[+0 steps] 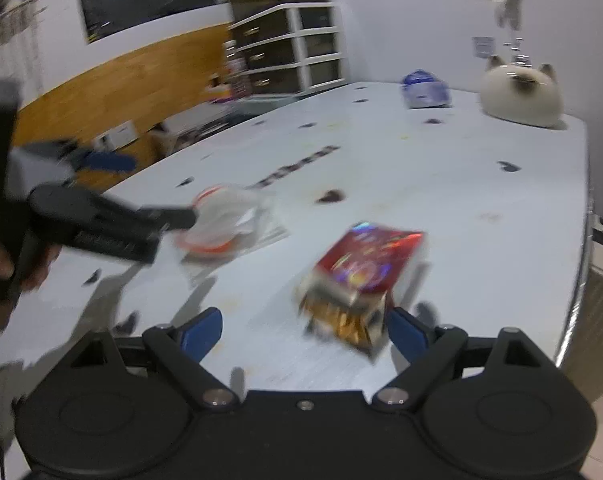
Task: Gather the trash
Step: 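Grasp the clear plastic bag with the left tool while the right tool grasps the red snack packet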
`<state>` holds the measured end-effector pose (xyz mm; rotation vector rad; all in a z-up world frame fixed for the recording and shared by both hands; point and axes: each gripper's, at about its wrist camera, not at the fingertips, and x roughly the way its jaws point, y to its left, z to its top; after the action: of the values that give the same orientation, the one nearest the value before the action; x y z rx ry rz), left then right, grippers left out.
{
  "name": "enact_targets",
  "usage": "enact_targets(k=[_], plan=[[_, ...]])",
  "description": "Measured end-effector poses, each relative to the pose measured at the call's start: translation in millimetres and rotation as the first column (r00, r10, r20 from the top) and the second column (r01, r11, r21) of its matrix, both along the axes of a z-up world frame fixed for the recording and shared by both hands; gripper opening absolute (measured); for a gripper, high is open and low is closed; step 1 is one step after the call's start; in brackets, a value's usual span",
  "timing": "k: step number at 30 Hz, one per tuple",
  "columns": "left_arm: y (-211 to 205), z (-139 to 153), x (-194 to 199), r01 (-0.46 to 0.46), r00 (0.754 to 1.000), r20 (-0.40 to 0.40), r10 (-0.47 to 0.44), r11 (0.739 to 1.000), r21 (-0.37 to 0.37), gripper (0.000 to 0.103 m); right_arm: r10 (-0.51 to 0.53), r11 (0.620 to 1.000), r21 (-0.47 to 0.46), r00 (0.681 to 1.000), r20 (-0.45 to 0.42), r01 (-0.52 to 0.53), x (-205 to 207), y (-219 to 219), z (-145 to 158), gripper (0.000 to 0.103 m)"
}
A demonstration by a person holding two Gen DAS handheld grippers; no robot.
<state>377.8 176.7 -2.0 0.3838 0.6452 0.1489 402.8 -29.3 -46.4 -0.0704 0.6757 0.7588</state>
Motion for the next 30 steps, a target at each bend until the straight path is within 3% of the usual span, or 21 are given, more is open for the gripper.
enact_targets(k=[3,6,9,13,19,21,24,26,30], plan=[[-4,-1,-2,0.019,1.000,0.001,-0.019,1.000,0.022,0.094,-0.107,0.994,0.035,0.994,-0.027,0.108,-3,0,0,0.090],[-15,-3,1,0.050,0.999,-0.005,-0.050,0.998,0.034,0.091,-0.231,0.964,0.114,0.968,-0.101,0.242,5,-2,0,0.091],[-23,-6,11,0.058,0.998,-0.011,-0.058,0.997,0.047,0.084,-0.316,0.937,0.121,0.942,-0.109,0.328,12,0,0,0.091],[-24,-13,27,0.034,0.999,-0.030,-0.033,0.998,0.046,0.061,-0.326,0.932,0.124,0.938,-0.115,0.339,12,1,-1,0.091],[-12,-19,23,0.013,0.999,-0.044,-0.012,1.000,0.009,0.034,-0.377,0.915,0.110,0.919,-0.116,0.389,18,9,1,0.091],[-5,-19,17,0.013,0.999,-0.042,-0.014,1.000,-0.017,0.031,-0.406,0.900,0.111,0.903,-0.140,0.422,25,14,1,0.092],[5,-18,9,-0.009,0.999,-0.040,0.008,1.000,-0.029,0.018,-0.442,0.882,0.097,0.881,-0.169,0.461,34,24,-3,0.093],[12,-17,3,-0.021,0.999,-0.033,0.020,0.999,-0.036,0.017,-0.448,0.881,0.083,0.878,-0.167,0.465,37,33,-5,0.093],[22,-15,-9,-0.038,0.999,-0.026,0.037,0.998,-0.054,0.015,-0.461,0.886,0.007,0.884,-0.079,0.463,38,55,-9,0.093]])
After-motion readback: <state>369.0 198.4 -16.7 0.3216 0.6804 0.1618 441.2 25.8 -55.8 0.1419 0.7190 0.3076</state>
